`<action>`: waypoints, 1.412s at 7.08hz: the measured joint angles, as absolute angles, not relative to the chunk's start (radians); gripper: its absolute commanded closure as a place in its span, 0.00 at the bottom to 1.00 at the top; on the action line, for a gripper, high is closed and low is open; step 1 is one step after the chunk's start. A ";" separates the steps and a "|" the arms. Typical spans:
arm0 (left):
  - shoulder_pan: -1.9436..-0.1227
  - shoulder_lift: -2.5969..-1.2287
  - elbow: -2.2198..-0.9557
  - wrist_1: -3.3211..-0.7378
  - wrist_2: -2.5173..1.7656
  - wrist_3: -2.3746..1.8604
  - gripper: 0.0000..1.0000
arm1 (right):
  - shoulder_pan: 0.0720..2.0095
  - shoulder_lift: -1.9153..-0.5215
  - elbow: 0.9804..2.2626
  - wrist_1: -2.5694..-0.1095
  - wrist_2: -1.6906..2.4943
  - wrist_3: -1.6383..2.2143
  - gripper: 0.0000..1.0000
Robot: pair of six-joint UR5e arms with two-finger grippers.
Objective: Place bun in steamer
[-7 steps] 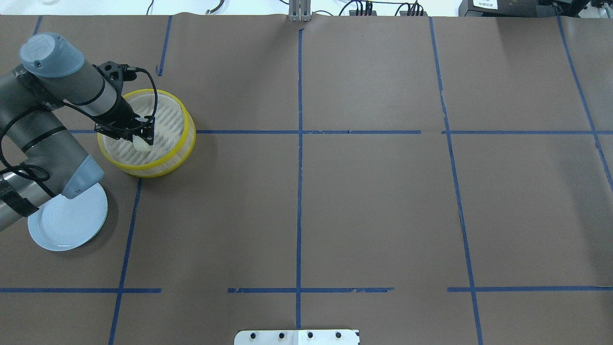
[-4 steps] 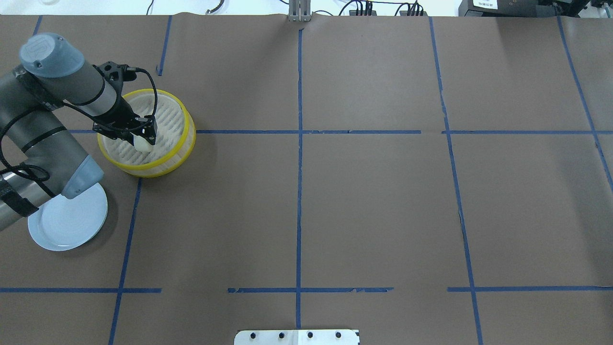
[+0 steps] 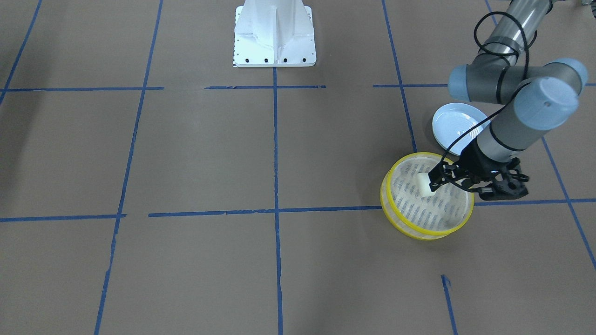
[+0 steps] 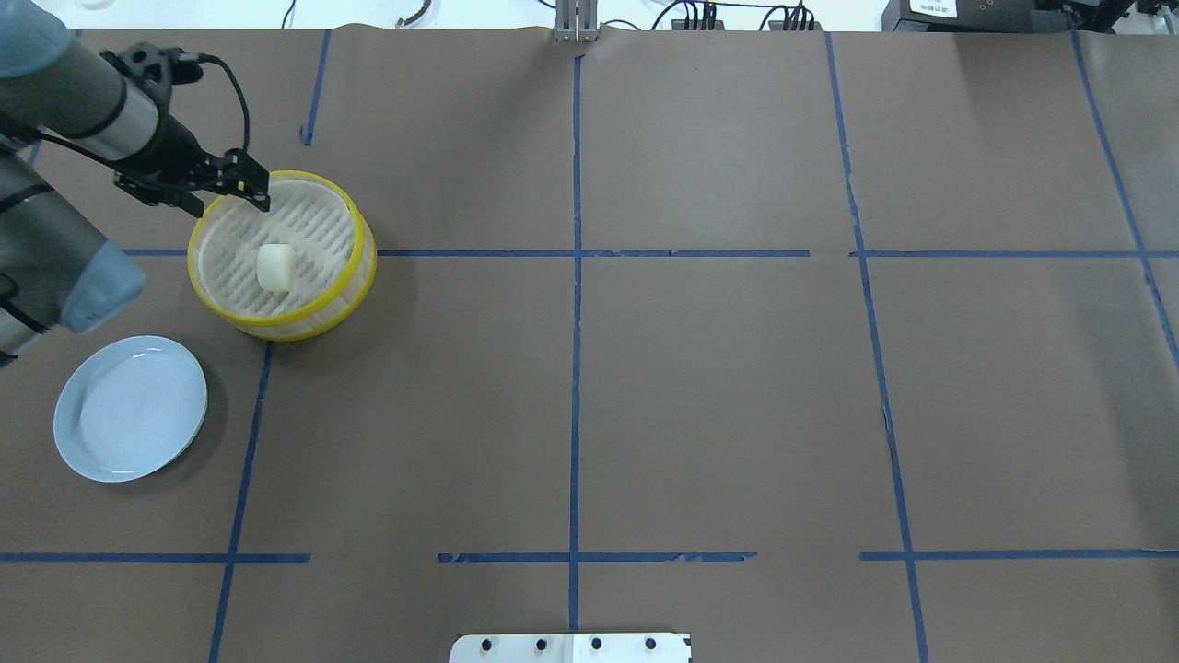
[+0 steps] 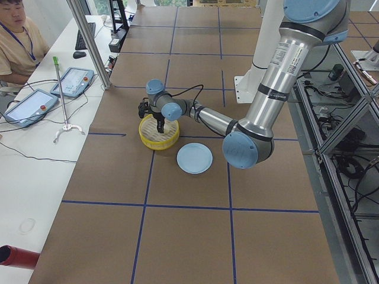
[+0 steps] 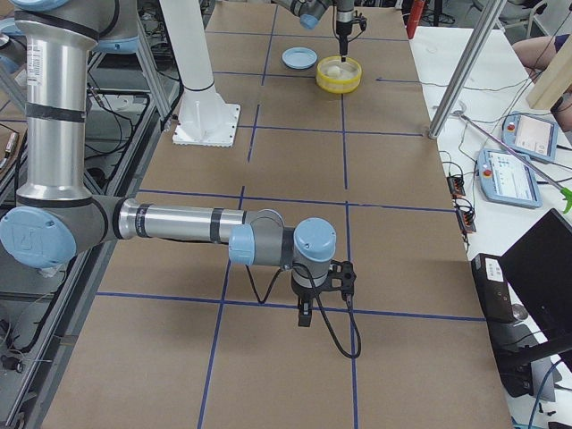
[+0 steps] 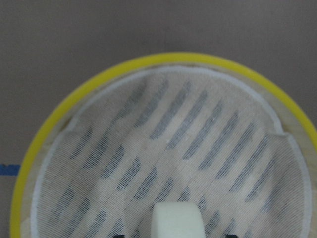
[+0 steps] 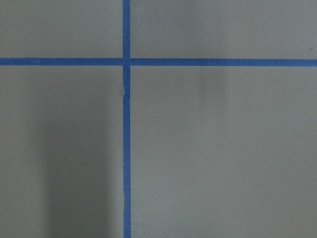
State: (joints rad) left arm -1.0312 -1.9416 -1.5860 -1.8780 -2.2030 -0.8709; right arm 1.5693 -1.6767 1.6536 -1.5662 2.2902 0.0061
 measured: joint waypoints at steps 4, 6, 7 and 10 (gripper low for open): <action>-1.294 -1.652 -1.764 -1.866 -2.242 -0.485 0.01 | 1.569 -1.676 1.654 -1.566 2.290 0.006 0.00; -1.438 -1.518 -1.772 -1.866 -2.332 -0.257 0.01 | 1.569 -1.676 1.654 -1.566 2.290 0.006 0.00; -1.488 -1.468 -1.764 -1.866 -2.346 -0.162 0.00 | 1.569 -1.676 1.654 -1.566 2.290 0.006 0.00; -1.557 -1.410 -1.759 -1.792 -2.353 -0.079 0.00 | 1.569 -1.677 1.654 -1.566 2.290 0.006 0.00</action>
State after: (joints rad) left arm -1.5571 -1.4098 -1.7588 -1.7915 -2.3528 -0.0790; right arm 1.5692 -1.6766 1.6537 -1.5662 2.2902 0.0061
